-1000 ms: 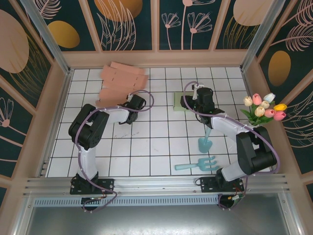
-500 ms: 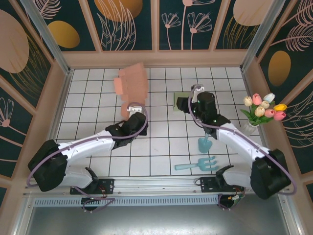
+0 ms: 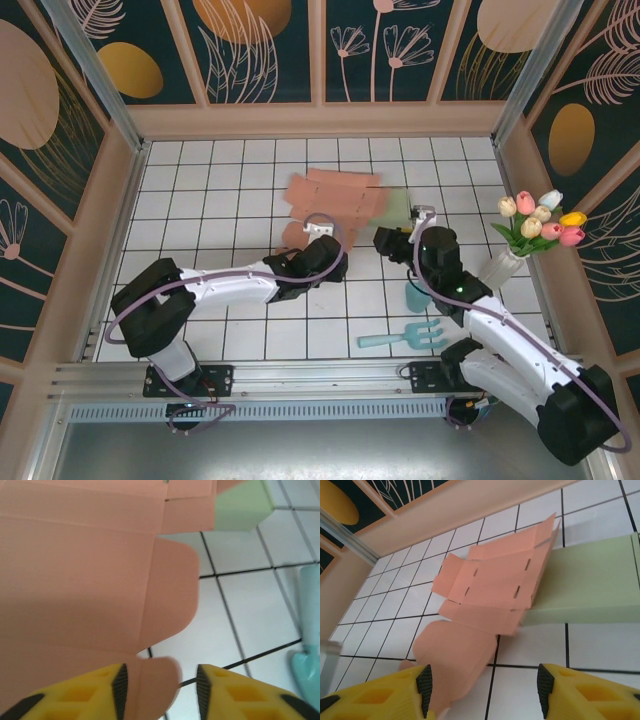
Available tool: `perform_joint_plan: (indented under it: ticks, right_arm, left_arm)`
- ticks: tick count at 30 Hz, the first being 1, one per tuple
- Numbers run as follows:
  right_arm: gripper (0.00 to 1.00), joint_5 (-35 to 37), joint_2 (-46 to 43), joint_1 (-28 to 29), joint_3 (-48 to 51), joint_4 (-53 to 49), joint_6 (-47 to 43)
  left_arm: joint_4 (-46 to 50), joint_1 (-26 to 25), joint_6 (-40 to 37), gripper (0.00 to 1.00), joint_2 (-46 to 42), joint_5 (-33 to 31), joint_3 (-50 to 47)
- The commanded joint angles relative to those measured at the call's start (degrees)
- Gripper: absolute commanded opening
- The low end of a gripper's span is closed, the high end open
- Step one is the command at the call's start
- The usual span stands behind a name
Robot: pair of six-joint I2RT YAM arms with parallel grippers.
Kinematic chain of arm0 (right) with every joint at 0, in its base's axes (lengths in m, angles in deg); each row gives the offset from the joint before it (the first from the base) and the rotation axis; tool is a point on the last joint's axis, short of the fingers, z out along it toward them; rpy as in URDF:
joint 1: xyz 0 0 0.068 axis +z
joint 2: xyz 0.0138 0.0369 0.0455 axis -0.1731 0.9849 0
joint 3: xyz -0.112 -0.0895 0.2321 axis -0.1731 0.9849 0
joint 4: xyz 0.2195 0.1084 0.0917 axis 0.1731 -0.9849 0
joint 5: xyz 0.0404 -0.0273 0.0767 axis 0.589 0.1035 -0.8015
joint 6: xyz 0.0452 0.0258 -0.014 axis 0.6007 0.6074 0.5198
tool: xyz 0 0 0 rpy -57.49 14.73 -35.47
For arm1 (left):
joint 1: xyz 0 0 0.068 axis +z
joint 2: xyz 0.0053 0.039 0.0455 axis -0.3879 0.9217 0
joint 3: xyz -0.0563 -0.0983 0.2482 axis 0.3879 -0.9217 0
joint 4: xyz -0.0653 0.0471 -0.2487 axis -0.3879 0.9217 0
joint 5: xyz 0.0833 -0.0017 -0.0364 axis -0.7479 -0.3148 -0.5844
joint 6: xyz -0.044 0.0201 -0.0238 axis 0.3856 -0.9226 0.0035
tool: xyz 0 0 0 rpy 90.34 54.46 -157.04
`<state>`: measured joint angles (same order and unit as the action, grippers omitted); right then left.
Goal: Fold the paper box
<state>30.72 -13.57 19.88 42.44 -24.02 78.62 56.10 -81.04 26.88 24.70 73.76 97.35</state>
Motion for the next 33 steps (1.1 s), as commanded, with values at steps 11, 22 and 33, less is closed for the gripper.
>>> perform_joint_plan:
  ticks: [11, 22, 33]
  right_arm:
    - [0.6, 9.5, 6.5, 2.7, 1.6, 6.2, 1.0]
    - [0.6, 5.7, 41.2, 1.0, -18.8, 11.3, -5.5]
    - [0.6, 0.0, 53.1, -3.3, -30.7, 11.4, -10.4]
  left_arm:
    - [-13.6, 5.8, -9.7, 0.55, -12.0, -1.9, -7.4]
    - [-20.4, 29.7, -9.2, 0.68, 2.5, 16.7, -3.0]
    - [-18.3, 38.6, -13.9, 0.7, 21.1, 24.5, 13.8]
